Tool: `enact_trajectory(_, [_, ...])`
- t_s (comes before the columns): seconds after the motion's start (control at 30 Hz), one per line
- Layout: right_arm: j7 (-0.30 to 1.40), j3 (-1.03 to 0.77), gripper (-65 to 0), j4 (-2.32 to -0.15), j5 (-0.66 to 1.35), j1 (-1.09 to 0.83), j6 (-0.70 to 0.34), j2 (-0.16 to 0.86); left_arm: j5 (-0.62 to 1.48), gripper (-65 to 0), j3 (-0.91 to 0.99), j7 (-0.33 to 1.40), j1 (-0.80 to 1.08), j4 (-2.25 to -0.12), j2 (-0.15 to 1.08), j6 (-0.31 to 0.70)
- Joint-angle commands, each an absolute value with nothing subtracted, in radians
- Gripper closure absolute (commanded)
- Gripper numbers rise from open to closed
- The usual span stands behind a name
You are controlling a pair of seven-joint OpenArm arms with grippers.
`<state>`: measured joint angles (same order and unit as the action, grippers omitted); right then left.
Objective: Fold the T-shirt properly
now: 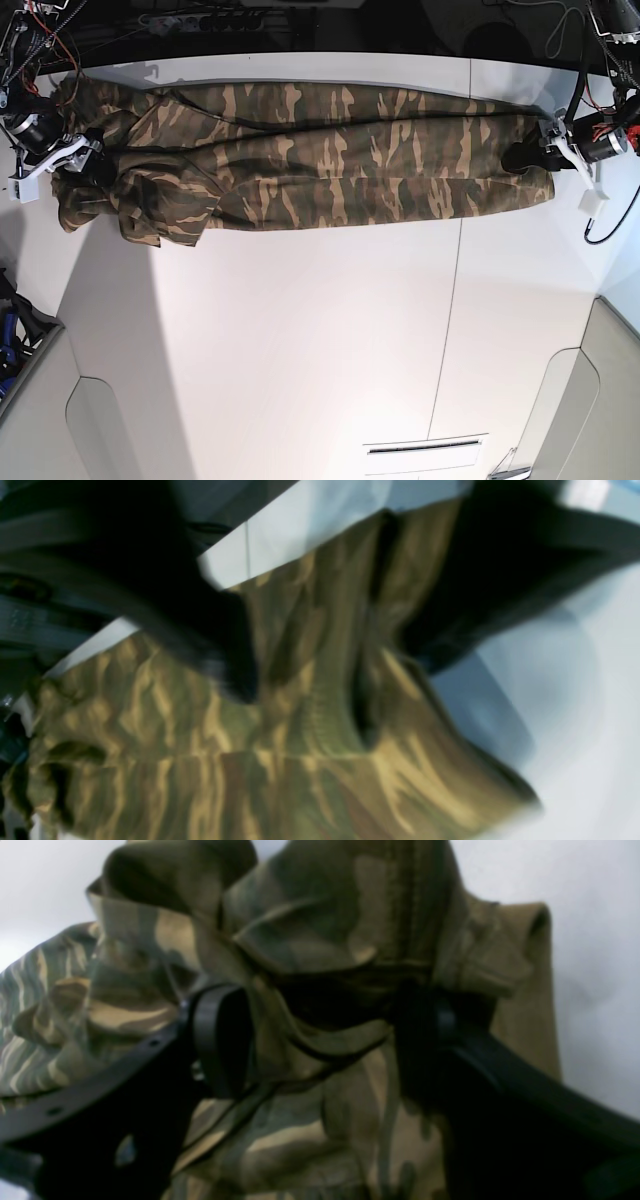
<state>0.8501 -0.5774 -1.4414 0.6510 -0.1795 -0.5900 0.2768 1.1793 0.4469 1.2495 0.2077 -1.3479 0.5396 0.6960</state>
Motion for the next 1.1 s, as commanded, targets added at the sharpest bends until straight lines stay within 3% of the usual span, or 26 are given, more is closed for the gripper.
enact_trajectory(0.0, [0.873,-0.578,-44.1,-1.448,0.648,-0.178,-0.584,0.288,1.206,-19.4,0.453,1.238,0.202,-1.358,0.558,0.698])
enact_trajectory(0.07, [0.873,-0.578,-44.1,-1.448,0.648,-0.178,-0.584,0.287,1.205,-3.1,0.453,1.212,0.202,-1.358,0.563,0.698])
enact_trajectory(0.1, [0.873,-0.578,-44.1,-1.448,0.648,-0.178,-0.584,0.287,1.205,0.0,0.453,1.196,0.202,-1.358,0.567,0.698])
enact_trajectory(0.43, [0.883,-0.578,-44.1,-1.448,0.657,-0.178,-0.584,0.288,1.216,0.0,0.453,1.216,0.183,-1.465,0.629,0.698])
enact_trajectory(0.77, [0.884,-0.578,-44.1,-1.448,0.663,-0.178,-0.584,0.287,1.216,0.0,0.443,1.291,0.186,-1.707,0.537,0.698])
enact_trajectory(1.07, [0.890,-0.578,-44.1,-1.448,0.662,-0.178,-0.583,0.287,1.213,0.0,0.234,1.281,0.185,-1.863,0.484,0.698])
